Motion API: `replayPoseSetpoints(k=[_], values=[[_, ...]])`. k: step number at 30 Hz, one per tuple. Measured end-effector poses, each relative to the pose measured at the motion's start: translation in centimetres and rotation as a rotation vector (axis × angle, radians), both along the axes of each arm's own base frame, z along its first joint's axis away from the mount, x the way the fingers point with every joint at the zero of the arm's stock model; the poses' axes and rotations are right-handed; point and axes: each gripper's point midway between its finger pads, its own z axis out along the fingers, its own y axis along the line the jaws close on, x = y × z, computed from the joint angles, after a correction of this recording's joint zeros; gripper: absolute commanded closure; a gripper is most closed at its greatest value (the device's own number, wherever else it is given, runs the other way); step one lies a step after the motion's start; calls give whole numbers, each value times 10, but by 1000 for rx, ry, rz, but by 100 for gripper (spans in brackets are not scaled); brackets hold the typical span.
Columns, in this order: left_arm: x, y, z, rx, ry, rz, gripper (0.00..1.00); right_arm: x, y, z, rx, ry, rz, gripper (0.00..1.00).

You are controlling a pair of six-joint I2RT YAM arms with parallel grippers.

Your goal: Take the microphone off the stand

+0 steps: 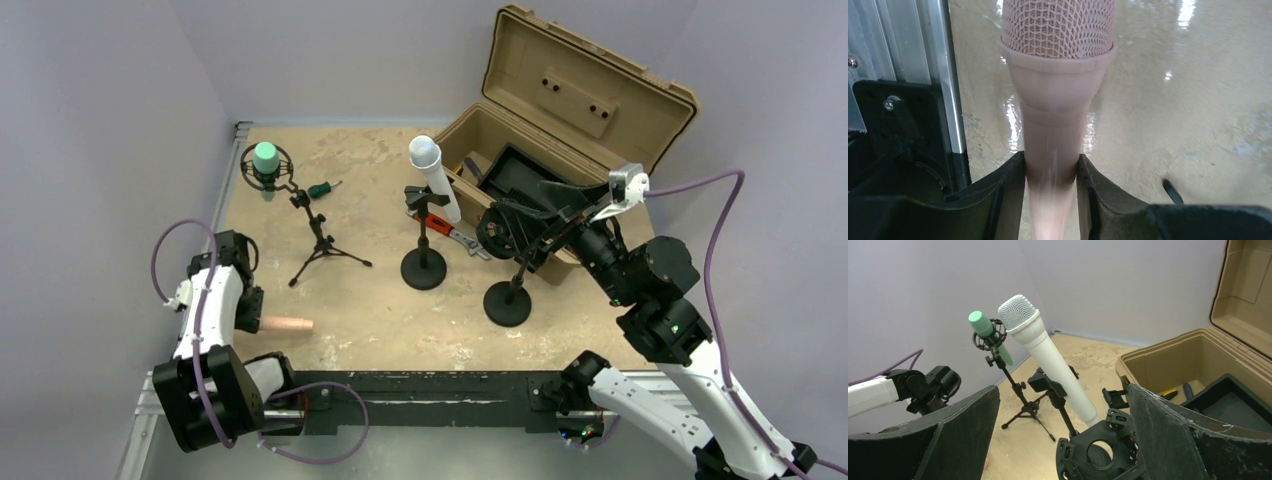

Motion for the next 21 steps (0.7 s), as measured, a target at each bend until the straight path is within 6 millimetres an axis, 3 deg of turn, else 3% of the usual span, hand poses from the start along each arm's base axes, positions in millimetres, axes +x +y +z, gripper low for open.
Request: replayPoseSetpoints(k=[4,13,21], values=[[-11,-1,-15,-41,31,78,100,1,-2,-2,-20,-2,-9,1],[-29,11,-27,-81,115,200,100,-6,-16,4,-21,-33,-49,1],[-27,16,-32,-88,133,167,100,-9,-23,10,-23,-58,-69,1]])
